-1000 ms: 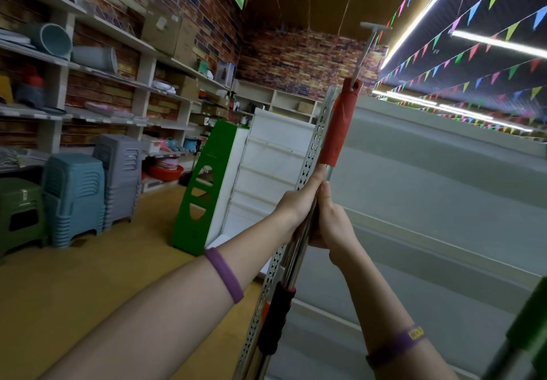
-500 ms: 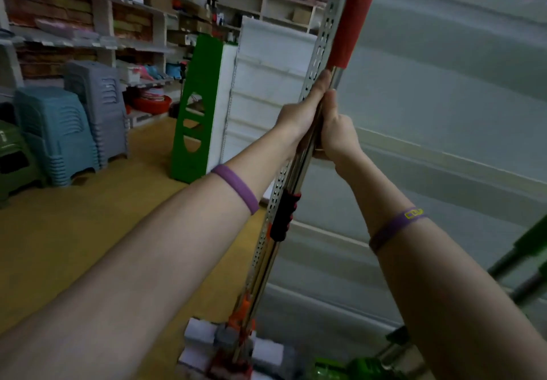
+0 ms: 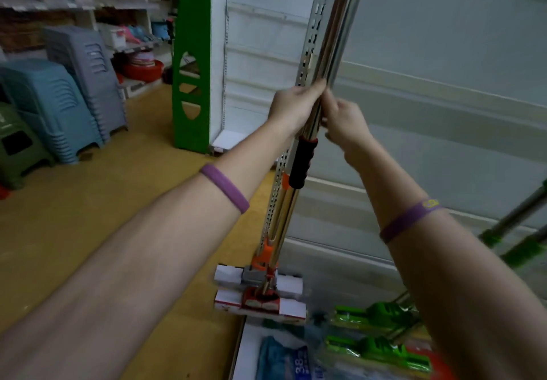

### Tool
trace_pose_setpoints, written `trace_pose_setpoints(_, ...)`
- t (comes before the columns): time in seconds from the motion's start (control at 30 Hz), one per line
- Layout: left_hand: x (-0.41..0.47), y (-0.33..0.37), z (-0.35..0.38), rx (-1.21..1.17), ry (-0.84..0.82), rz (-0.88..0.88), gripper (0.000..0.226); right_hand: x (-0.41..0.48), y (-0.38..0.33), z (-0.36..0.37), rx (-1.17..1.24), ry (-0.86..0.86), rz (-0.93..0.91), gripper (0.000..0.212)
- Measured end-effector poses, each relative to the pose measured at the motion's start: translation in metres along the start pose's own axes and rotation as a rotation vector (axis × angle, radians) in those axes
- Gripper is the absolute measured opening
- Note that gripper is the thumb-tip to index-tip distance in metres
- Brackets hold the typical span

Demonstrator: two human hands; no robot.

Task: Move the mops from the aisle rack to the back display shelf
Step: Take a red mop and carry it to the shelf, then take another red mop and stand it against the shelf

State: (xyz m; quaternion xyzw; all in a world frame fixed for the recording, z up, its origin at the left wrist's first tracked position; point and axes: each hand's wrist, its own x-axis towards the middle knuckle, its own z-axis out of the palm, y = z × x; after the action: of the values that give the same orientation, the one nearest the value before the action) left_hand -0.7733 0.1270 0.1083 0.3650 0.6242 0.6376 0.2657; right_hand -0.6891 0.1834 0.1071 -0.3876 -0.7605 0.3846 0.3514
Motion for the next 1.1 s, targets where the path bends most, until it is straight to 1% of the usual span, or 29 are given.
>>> trace_pose_setpoints(0.03, -0.008, -0.010, -0.002, -0.016, -0.014, -0.007, 0.035, -0.010, 0.014, 0.005, -0.016, -0.013, -0.004, 0.045)
trace_pose_setpoints(0.1, -0.026, -0.026, -0.006, -0.055, -0.026, -0.006, 0.028, -0.034, 0.041, 0.014, 0.030, -0.018, 0.015, 0.047)
trace_pose_setpoints(0.23, -0.060, -0.059, -0.004, -0.104, -0.022, -0.014, 0.036, -0.085, 0.067, 0.029, 0.178, 0.022, 0.110, 0.065)
trace_pose_setpoints(0.33, -0.088, -0.088, 0.004, -0.121, -0.060, -0.075, 0.038, -0.117, 0.084, 0.030, 0.209, 0.065, 0.130, 0.068)
trace_pose_setpoints(0.43, -0.118, -0.108, 0.020, -0.133, -0.132, -0.166, 0.023, -0.146, 0.104, 0.021, 0.195, 0.129, 0.159, 0.069)
trace_pose_setpoints(0.47, -0.128, -0.112, 0.028, -0.148, -0.158, -0.194, 0.021, -0.156, 0.111, 0.016, 0.182, 0.147, 0.173, 0.070)
trace_pose_setpoints(0.5, -0.137, -0.115, 0.038, -0.159, -0.186, -0.212, 0.023, -0.166, 0.119, 0.010, 0.170, 0.166, 0.192, 0.070)
trace_pose_setpoints(0.57, -0.155, -0.120, 0.060, -0.144, -0.250, -0.231, 0.034, -0.187, 0.136, -0.006, 0.175, 0.213, 0.242, 0.072)
trace_pose_setpoints(0.63, -0.172, -0.125, 0.084, -0.145, -0.306, -0.239, 0.040, -0.212, 0.154, -0.026, 0.183, 0.261, 0.300, 0.074)
trace_pose_setpoints(0.73, -0.201, -0.129, 0.127, -0.138, -0.390, -0.248, 0.041, -0.250, 0.179, -0.063, 0.219, 0.367, 0.380, 0.075)
trace_pose_setpoints(0.87, -0.245, -0.125, 0.197, -0.148, -0.541, -0.287, 0.038, -0.299, 0.206, -0.123, 0.296, 0.575, 0.445, 0.066)
trace_pose_setpoints(1.1, -0.336, -0.098, 0.332, -0.123, -0.835, -0.238, 0.039, -0.391, 0.247, -0.243, 0.240, 0.843, 0.524, 0.079)
